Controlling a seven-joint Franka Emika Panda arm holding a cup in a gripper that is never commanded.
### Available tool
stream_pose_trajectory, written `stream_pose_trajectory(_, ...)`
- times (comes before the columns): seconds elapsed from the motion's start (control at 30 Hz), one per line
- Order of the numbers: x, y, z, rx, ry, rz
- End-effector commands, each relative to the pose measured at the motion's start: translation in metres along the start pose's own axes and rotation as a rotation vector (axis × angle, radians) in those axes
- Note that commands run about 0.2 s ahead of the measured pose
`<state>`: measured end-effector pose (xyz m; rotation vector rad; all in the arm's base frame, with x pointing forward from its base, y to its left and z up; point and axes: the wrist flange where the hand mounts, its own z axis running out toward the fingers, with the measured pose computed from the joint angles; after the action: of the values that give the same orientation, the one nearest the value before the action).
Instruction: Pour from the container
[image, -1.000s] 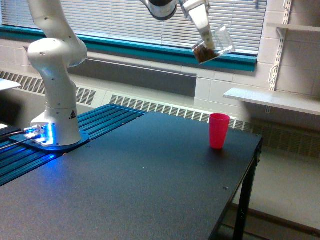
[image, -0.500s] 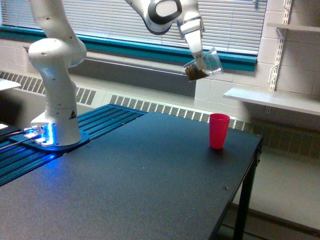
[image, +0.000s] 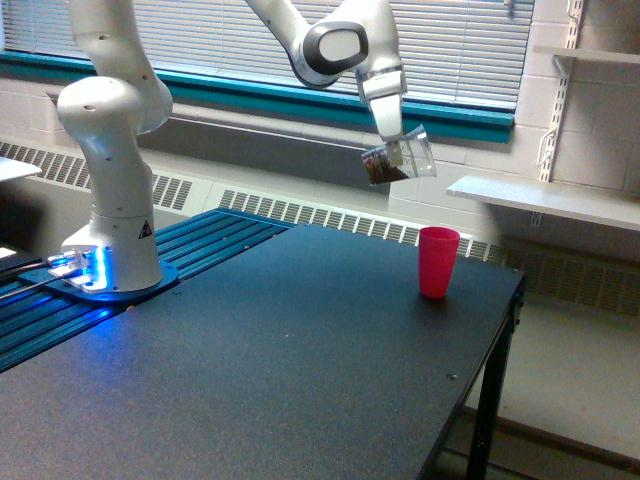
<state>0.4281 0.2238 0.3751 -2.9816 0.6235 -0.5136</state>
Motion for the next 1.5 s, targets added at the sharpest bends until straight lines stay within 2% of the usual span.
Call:
stream_pose_trajectory(0.03,-0.007,-0.016,0.007,0.021,-0.026,-0.010)
stream_pose_trajectory(0.13,-0.010,-0.024,0.010,0.033,-0.046,-0.026)
stream_pose_trajectory(0.27,-0.007,-0.028,0.016,0.017,-0.047,-0.035)
stream_pose_trajectory(0.43,-0.008,-0.035,0.022,0.012,-0.068,-0.050)
stream_pose_trajectory(0.97,-0.025,-0.049,0.058,-0.054,-0.165,-0.117)
stream_pose_trajectory(1.5,-0.025,-0.067,0.076,-0.120,-0.213,-0.204)
